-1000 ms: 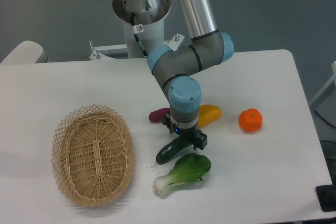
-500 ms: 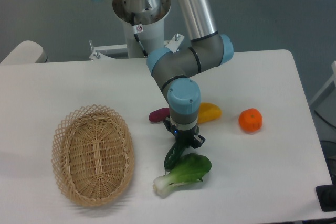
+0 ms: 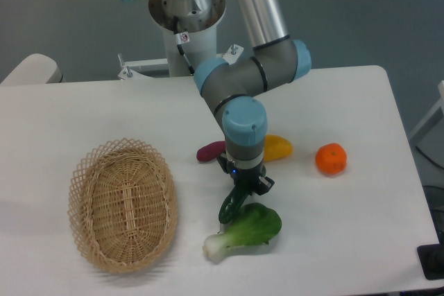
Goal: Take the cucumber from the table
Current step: 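Lift the gripped cucumber up off the table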
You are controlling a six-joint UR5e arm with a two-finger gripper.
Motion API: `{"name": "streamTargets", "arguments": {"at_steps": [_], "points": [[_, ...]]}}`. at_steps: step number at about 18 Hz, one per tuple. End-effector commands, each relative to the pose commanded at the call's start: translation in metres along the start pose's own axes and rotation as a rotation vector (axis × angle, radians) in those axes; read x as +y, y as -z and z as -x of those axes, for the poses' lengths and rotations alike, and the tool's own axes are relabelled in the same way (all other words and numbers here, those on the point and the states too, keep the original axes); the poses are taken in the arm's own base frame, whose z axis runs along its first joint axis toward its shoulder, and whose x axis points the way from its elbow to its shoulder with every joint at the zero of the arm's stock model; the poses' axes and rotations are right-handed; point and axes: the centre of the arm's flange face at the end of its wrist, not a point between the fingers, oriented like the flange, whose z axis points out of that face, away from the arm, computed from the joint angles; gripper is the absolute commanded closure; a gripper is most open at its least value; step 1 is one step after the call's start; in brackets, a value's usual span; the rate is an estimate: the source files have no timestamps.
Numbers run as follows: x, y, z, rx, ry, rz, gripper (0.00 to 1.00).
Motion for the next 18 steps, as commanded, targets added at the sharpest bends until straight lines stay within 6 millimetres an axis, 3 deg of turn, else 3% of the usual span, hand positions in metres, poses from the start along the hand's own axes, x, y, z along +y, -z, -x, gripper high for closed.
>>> {"name": "streamTargets", "arguments": {"at_steps": [5, 13, 18], "points": [[0.0, 0.054, -0.013, 0.029, -0.005, -0.091, 0.75], [0.0, 0.11, -0.031, 0.029, -0.007, -0.197, 0.75], [0.01, 0.117, -0.024, 0.032, -0.001, -0.201, 0.75]]}}
